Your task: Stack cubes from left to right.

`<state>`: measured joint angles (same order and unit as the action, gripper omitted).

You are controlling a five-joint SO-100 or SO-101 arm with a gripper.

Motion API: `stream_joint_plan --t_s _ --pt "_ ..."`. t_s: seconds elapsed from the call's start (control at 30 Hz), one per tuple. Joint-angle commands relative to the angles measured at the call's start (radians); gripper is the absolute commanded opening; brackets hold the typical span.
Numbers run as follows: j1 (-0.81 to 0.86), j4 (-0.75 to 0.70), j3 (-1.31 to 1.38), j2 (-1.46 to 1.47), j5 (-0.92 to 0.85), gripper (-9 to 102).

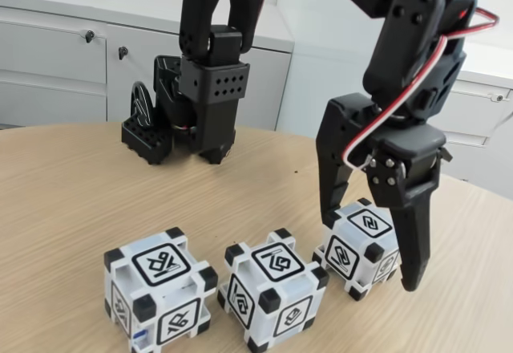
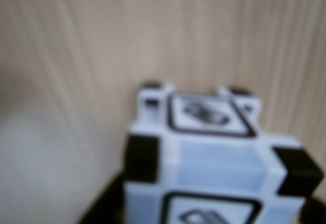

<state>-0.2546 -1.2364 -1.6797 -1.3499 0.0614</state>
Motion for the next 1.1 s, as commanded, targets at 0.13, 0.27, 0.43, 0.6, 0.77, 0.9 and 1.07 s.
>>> stream_joint_plan --t_s 0.13,0.27,0.43,0.6,0.77,0.9,1.07 --pt "-0.035 0.009 0.048 -0.002 -0.075 32" --pt "-0.072 0.009 0.046 -0.002 -0.078 31" --pt "-0.072 0.009 0.046 -0.002 -0.032 26" --pt "-0.071 0.009 0.040 -0.002 0.048 21" --pt "-0.058 0.000 0.040 -0.003 0.094 19" --pt "-0.066 -0.006 0.044 -0.023 0.098 19" --pt "-0.057 -0.008 0.046 -0.063 0.086 19"
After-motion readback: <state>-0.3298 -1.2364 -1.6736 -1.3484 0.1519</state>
